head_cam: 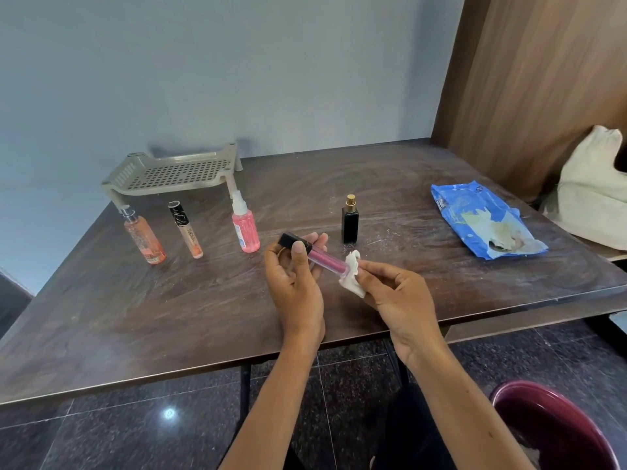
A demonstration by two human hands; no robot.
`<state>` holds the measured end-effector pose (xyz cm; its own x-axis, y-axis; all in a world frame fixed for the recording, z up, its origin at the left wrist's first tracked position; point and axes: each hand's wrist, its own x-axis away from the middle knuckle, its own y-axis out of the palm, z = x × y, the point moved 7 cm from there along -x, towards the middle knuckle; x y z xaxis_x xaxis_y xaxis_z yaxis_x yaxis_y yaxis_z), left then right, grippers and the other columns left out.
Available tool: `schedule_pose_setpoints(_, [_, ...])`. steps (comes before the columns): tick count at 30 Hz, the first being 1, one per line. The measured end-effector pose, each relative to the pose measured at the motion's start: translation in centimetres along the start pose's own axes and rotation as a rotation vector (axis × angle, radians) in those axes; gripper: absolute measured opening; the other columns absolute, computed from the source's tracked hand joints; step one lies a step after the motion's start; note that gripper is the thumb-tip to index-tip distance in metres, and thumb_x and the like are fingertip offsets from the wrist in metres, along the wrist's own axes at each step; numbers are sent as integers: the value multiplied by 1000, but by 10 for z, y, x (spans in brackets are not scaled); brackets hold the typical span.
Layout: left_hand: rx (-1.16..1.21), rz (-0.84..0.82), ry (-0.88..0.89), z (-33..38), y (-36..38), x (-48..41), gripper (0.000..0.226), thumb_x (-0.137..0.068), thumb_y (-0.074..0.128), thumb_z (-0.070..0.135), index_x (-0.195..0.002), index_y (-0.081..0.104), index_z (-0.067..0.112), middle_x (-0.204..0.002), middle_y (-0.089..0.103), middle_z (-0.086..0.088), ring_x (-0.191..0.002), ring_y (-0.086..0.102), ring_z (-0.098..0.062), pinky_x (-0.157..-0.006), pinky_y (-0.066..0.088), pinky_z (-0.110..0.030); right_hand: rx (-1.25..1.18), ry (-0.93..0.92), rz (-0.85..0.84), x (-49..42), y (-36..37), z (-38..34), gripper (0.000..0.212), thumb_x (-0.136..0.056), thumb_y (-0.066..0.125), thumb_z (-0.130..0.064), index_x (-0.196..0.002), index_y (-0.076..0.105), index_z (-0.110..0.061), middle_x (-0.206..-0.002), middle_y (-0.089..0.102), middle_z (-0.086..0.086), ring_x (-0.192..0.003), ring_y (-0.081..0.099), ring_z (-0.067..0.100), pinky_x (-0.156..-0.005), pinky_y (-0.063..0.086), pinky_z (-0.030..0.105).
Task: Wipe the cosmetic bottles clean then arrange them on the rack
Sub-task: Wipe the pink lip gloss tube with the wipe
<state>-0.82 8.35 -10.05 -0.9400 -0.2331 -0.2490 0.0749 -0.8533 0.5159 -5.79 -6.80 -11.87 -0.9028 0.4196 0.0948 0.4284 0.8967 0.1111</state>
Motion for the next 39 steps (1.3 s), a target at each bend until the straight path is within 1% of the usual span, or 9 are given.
schedule_pose_setpoints(6, [-33,13,-8,0,-1,1,10,-105,45,16,-110,51,10,-106,72,-9,-103,74,-24,-90,60,-42,-132,50,43,1,3,6,14,-87,70,-6,-99,74,-12,-91,76,5,-92,71,18,-92,55,37])
schedule_pose_setpoints(12, [-5,10,10,2,0,1,8,-106,44,13,-108,51,9,-107,70,-12,-105,73,-27,-91,59,-42,-102,40,60,-1,8,6,14,-88,69,-8,-95,74,-18,-88,77,2,-91,72,18,-93,55,40])
schedule_pose_setpoints(21, [-26,17,15,3,0,1,9,-105,45,15,-110,51,10,-103,72,-8,-103,74,-27,-86,60,-36,-94,-27,140,5,5,0,16,-88,69,-8,-102,75,-12,-89,76,-2,-87,71,8,-80,55,19])
schedule_pose_setpoints(25, [-18,-15,12,4,2,3,11,-106,44,15,-111,51,8,-105,71,-11,-103,73,-28,-85,60,-36,-16,2,83,1,9,2,14,-88,70,-12,-99,75,-19,-87,76,-1,-87,71,13,-88,56,32])
schedule_pose_setpoints(28, [-36,-3,27,5,1,4,13,-106,44,15,-114,50,6,-107,71,-12,-104,73,-27,-86,60,-36,-29,9,77,6,10,5,15,-88,70,-10,-99,75,-18,-87,77,-1,-88,72,13,-89,56,34])
schedule_pose_setpoints(31, [-54,19,43,5,-1,3,11,-106,45,15,-113,51,9,-106,71,-9,-104,73,-25,-89,60,-38,-63,-6,97,10,7,4,15,-88,69,-8,-101,74,-14,-88,77,-2,-88,72,9,-86,56,26])
schedule_pose_setpoints(33, [-54,23,34,5,-2,2,10,-106,45,16,-112,51,11,-106,71,-8,-104,73,-26,-90,60,-40,-51,-28,104,9,7,1,15,-87,70,-9,-101,75,-14,-86,76,-4,-85,71,4,-78,54,15])
schedule_pose_setpoints(35, [-49,17,30,4,-2,1,10,-106,45,15,-112,50,9,-107,71,-11,-104,73,-27,-91,59,-43,-43,-31,112,5,6,-3,15,-87,70,-9,-101,75,-13,-85,76,-5,-83,71,3,-73,53,12])
schedule_pose_setpoints(39, [-52,-5,36,4,-1,1,11,-106,45,13,-113,49,6,-107,71,-12,-106,72,-28,-93,58,-49,-19,3,100,0,9,0,15,-87,70,-9,-100,75,-14,-86,76,-2,-86,72,11,-84,57,27])
